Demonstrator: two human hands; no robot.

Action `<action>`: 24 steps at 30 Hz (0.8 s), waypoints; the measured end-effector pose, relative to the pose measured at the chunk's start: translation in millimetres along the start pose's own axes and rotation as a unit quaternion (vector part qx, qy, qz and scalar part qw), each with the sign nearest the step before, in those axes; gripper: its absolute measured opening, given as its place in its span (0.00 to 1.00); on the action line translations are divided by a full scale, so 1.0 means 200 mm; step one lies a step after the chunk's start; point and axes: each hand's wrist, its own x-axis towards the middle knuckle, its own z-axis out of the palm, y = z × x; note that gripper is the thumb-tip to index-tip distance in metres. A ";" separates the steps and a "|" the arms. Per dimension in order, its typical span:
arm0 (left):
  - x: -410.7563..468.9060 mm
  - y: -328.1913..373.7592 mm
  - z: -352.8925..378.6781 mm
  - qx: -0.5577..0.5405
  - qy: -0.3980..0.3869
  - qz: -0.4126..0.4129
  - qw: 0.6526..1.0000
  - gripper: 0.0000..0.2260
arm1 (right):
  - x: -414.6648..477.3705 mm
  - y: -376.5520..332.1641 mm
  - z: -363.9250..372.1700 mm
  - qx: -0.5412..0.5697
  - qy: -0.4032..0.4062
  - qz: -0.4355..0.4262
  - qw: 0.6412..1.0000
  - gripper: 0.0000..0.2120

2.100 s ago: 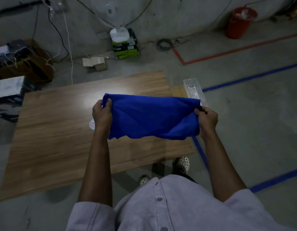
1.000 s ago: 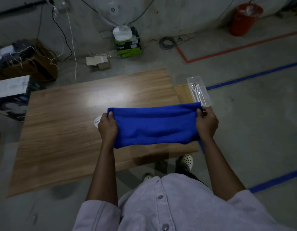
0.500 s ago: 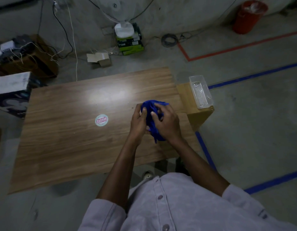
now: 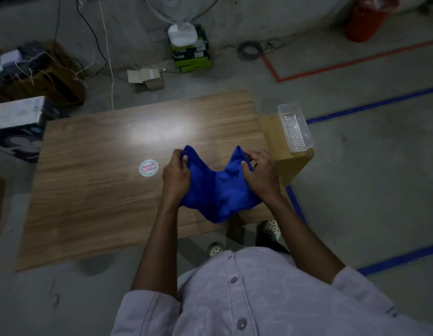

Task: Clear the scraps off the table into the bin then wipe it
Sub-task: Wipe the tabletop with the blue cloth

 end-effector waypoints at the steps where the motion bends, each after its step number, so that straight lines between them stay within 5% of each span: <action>1: 0.00 -0.01 -0.02 -0.001 -0.002 -0.002 1.000 0.11 | 0.00 0.02 -0.01 -0.003 0.004 0.006 1.000 0.18; 11: -0.05 0.07 -0.02 -0.088 -0.030 -0.022 0.995 0.10 | 0.00 -0.08 -0.01 0.020 0.031 -0.008 0.999 0.17; 16: -0.13 0.23 0.10 -0.254 -0.086 -0.057 0.962 0.16 | -0.10 -0.26 0.13 0.081 -0.040 -0.110 0.990 0.13; 20: -0.13 0.21 0.06 -0.309 -0.078 -0.072 0.945 0.13 | -0.10 -0.20 0.06 0.162 -0.110 -0.051 0.979 0.12; 24: -0.11 0.19 -0.03 -0.292 -0.124 -0.030 0.948 0.07 | -0.03 -0.08 -0.02 0.042 0.013 -0.028 0.999 0.18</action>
